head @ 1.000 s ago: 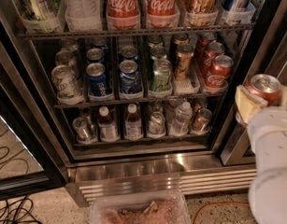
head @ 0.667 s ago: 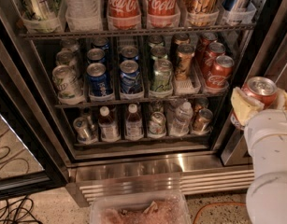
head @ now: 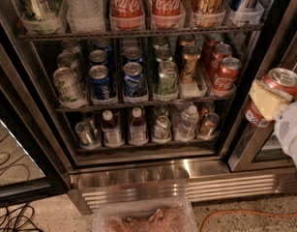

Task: Pick coke can from middle shelf of fridge

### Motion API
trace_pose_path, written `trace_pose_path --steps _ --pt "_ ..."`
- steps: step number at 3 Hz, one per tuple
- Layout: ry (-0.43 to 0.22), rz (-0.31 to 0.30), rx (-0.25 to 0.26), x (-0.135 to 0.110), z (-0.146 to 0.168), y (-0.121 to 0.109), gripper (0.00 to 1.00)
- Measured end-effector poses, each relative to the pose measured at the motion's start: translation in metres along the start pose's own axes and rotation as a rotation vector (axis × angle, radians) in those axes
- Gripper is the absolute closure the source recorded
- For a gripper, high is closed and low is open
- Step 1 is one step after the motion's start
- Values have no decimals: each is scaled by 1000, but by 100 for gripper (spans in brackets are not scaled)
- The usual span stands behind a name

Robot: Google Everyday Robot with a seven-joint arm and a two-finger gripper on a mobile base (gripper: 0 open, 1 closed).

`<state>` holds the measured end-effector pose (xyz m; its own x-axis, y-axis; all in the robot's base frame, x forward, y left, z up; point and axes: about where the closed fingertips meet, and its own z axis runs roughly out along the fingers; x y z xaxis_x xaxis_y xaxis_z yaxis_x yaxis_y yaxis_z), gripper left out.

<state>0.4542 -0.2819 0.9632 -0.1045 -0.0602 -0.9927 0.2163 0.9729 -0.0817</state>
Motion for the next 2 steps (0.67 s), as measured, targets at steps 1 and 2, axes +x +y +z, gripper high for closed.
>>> trace_pose_path --steps 1,2 --pt "37 10 -48 11 -3 3 100" --pt "37 10 -49 11 -2 3 100"
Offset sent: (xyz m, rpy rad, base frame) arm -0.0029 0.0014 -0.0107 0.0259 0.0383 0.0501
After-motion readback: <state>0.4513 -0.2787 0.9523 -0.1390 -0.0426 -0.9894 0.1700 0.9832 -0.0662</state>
